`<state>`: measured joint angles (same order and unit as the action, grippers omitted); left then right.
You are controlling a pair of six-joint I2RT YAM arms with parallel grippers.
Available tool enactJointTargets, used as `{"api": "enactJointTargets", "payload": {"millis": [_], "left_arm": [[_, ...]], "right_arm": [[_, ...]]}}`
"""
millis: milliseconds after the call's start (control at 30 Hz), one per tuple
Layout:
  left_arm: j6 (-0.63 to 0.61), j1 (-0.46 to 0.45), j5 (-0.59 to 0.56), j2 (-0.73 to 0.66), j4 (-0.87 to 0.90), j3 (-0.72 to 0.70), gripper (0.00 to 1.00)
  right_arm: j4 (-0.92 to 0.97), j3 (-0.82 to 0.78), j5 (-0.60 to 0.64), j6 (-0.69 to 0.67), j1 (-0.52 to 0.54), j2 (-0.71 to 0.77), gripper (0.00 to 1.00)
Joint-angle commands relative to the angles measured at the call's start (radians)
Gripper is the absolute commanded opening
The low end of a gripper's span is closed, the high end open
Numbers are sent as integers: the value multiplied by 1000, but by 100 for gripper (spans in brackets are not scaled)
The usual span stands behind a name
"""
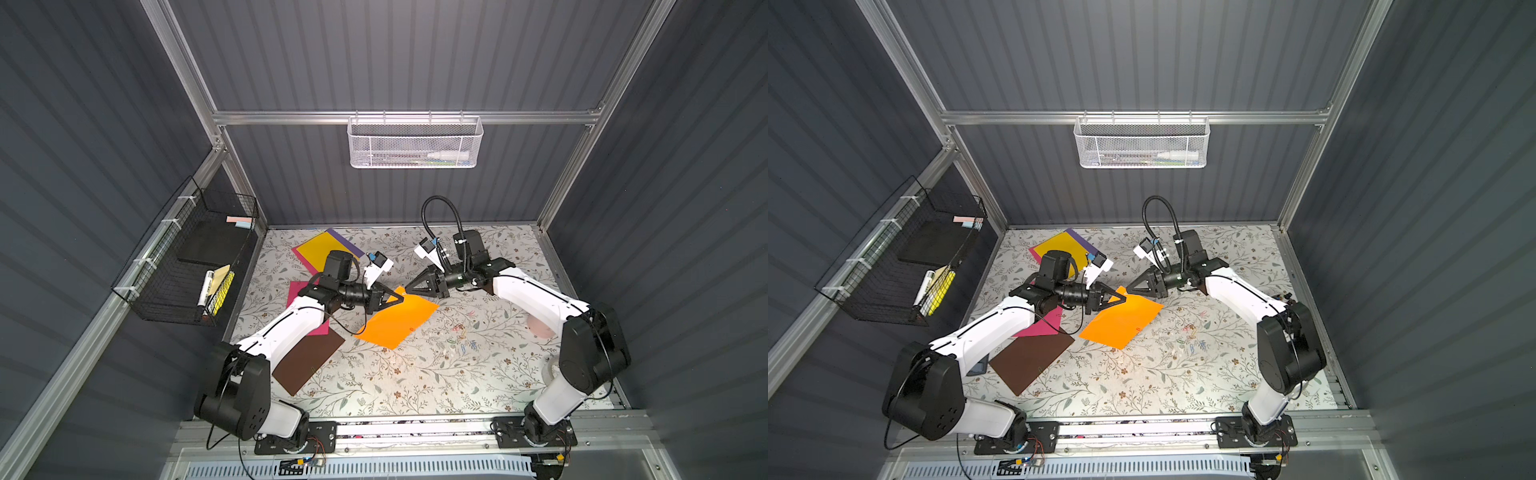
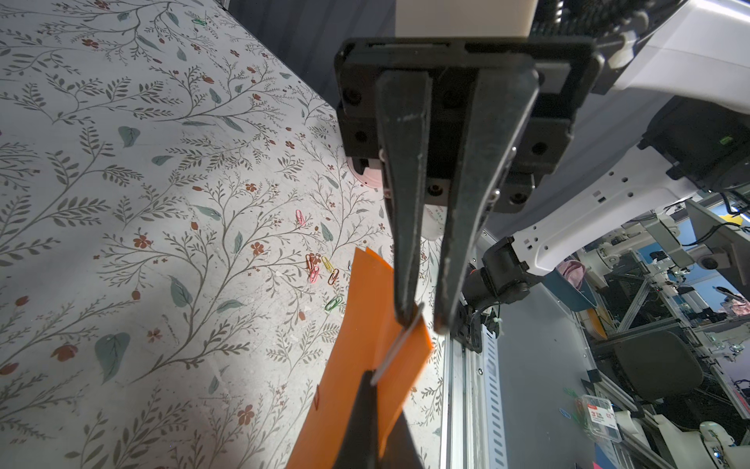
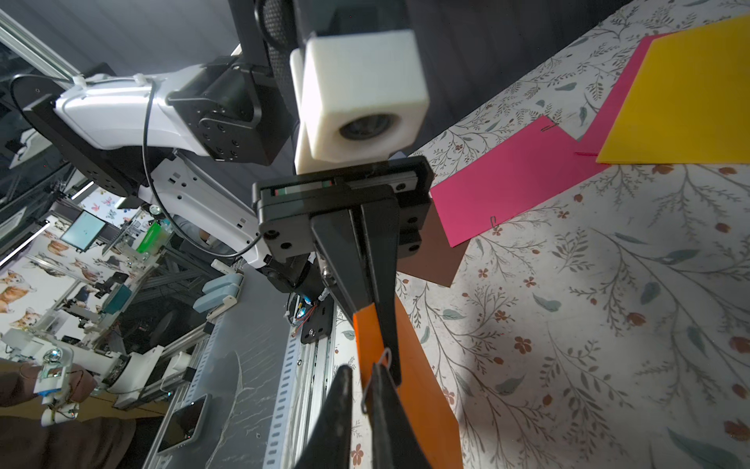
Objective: Unclip the paperclips from the documents
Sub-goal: Remove the paper clip from the document.
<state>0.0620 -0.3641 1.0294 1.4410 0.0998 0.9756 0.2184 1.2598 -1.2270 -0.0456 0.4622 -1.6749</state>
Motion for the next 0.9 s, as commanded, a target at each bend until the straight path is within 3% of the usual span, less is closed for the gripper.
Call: {"api": "enactJointTargets", "payload": {"millis": [0,100,700,867], "left_arm": [[-24,-1,13,10,15,25,0],[-22,-2,14,11,15,22,0],[-19,-2,5,16,24,26,0],[-29,-3,-7,17,41,35,0]], "right_arm": [[22,-8,-21,-26,-3,-6,8],[22,-8,-17,-25,-6,-6,0],[71,26,4,-47,-48,-11,0],[87,19,62,-41,-77,-5,0]]}}
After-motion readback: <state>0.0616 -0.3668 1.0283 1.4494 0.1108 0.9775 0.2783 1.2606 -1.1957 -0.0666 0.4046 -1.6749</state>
